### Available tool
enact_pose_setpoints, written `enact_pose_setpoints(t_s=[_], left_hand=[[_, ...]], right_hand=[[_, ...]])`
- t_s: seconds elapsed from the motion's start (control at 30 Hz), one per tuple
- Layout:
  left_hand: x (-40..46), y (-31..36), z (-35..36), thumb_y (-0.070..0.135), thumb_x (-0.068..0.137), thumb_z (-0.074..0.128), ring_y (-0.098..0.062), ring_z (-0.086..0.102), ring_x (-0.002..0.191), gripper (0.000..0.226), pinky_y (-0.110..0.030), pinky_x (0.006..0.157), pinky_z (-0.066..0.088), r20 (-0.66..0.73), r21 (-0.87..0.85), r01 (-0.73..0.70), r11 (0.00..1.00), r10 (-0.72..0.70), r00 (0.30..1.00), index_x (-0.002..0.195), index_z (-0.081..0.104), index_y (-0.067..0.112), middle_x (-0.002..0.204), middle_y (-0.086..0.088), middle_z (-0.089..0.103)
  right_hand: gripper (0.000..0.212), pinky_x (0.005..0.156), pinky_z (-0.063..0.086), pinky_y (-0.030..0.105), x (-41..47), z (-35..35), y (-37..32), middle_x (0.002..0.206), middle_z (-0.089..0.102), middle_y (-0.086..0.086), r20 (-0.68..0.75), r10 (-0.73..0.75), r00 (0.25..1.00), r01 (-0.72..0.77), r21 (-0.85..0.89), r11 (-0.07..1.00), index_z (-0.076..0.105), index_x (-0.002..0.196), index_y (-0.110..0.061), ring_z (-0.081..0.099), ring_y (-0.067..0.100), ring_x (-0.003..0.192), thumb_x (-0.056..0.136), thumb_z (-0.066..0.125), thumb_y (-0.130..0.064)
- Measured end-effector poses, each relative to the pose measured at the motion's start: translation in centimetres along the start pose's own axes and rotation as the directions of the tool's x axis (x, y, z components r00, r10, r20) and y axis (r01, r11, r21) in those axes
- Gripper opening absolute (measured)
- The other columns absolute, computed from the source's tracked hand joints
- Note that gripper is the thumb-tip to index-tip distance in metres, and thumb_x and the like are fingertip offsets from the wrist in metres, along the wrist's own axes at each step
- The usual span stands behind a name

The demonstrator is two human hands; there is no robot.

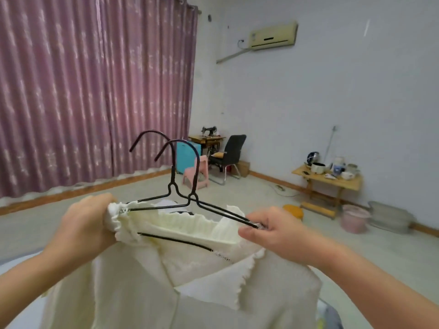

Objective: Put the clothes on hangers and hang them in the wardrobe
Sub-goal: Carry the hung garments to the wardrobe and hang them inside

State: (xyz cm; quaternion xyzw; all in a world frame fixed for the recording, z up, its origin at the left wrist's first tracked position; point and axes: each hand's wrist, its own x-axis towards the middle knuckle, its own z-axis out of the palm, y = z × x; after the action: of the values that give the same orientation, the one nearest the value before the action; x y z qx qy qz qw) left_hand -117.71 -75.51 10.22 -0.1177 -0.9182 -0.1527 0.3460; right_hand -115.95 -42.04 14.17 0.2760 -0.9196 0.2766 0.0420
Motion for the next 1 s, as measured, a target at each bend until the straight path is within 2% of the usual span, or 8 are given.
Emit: enact_pose_setpoints(t_s=[0.2,0.37,0.47,0.53,0.63,0.73,0.83,1.0], left_hand=[[2.0,11.2,0.5,0.02,0.046,0.083,-0.031,0.051,0.073,0.054,-0.033,0.06,0.032,0.184,-0.146,-0.045,0.988,0.072,0.98,0.067,0.037,0.036,0.067,0.012,0.041],[0.6,23.4,2.0,0.023,0.068,0.078,-0.031,0.029,0.128,0.081,-0.045,0.103,0.033,0.358,-0.251,0.062,0.966,0.033,0.933,0.137,0.035,0.019,0.138,-0.011,0.032],[-3.7,32.7,-0.6,0.014,0.075,0.069,-0.027,0.026,0.128,0.061,-0.046,0.107,0.026,0.127,-0.456,-0.007,0.89,0.073,0.989,0.13,0.044,0.021,0.136,-0.007,0.031],[-7.6,38.3,-3.4,0.022,0.081,0.063,-0.015,0.04,0.109,0.026,-0.035,0.095,0.033,0.074,-0.724,-0.064,0.687,0.17,0.983,0.104,0.054,0.029,0.113,0.007,0.046],[-13.5,45.9,-7.5,0.04,0.091,0.05,0.003,0.052,0.095,0.007,-0.016,0.074,0.038,0.387,-0.9,0.218,0.376,0.465,0.796,0.089,0.056,0.035,0.096,0.019,0.057],[-19.0,52.7,-9.9,0.043,0.088,0.051,-0.006,0.058,0.099,0.023,-0.028,0.084,0.045,0.549,-0.816,0.52,0.251,0.616,0.565,0.094,0.064,0.026,0.097,0.011,0.066],[-24.7,58.2,-12.2,0.021,0.087,0.06,-0.017,0.064,0.092,0.008,-0.04,0.088,0.05,0.538,-0.739,0.669,0.079,0.667,0.516,0.088,0.066,0.017,0.088,0.001,0.07],[-32.1,64.0,-16.3,-0.008,0.078,0.062,-0.019,0.067,0.075,0.025,-0.028,0.06,0.053,0.492,-0.55,0.834,-0.053,0.786,0.375,0.101,0.058,0.002,0.1,-0.012,0.069]], right_hand=[[0.043,0.049,0.017,0.026,-13.2,-4.8,-2.6,0.046,0.024,-0.013,-0.233,0.306,0.923,-0.265,0.191,0.945,0.041,0.052,-0.022,0.022,0.007,0.046,0.088,0.057,-0.038],[0.032,0.049,0.015,0.027,-24.1,-6.7,-5.2,0.052,0.025,-0.007,-0.377,0.509,0.774,-0.441,0.257,0.86,0.045,0.061,-0.016,0.021,0.008,0.047,0.075,0.056,-0.042],[0.03,0.046,0.018,0.024,-31.1,-7.3,-6.9,0.05,0.027,-0.008,-0.452,0.633,0.629,-0.548,0.32,0.773,0.049,0.063,-0.015,0.023,0.008,0.045,0.079,0.059,-0.04],[0.029,0.043,0.018,0.022,-35.7,-7.3,-8.3,0.047,0.027,-0.009,-0.488,0.682,0.545,-0.586,0.36,0.726,0.049,0.064,-0.014,0.023,0.006,0.043,0.088,0.059,-0.027],[0.035,0.045,0.02,0.022,-42.3,-6.9,-10.6,0.044,0.025,-0.009,-0.555,0.708,0.436,-0.643,0.359,0.677,0.043,0.058,-0.016,0.023,0.005,0.043,0.084,0.06,-0.03],[0.04,0.048,0.019,0.023,-48.8,-6.3,-12.9,0.047,0.025,-0.009,-0.614,0.733,0.292,-0.702,0.382,0.6,0.036,0.055,-0.019,0.024,0.005,0.046,0.084,0.058,-0.035],[0.048,0.044,0.019,0.02,-54.8,-5.7,-15.6,0.039,0.026,-0.01,-0.634,0.762,0.131,-0.726,0.462,0.509,0.035,0.046,-0.018,0.024,0.004,0.038,0.089,0.054,-0.027],[0.037,0.045,0.026,0.019,-62.3,-4.1,-20.3,0.047,0.044,-0.007,-0.634,0.774,-0.004,-0.678,0.571,0.464,0.056,0.055,-0.013,0.033,0.002,0.043,0.086,0.057,-0.034]])
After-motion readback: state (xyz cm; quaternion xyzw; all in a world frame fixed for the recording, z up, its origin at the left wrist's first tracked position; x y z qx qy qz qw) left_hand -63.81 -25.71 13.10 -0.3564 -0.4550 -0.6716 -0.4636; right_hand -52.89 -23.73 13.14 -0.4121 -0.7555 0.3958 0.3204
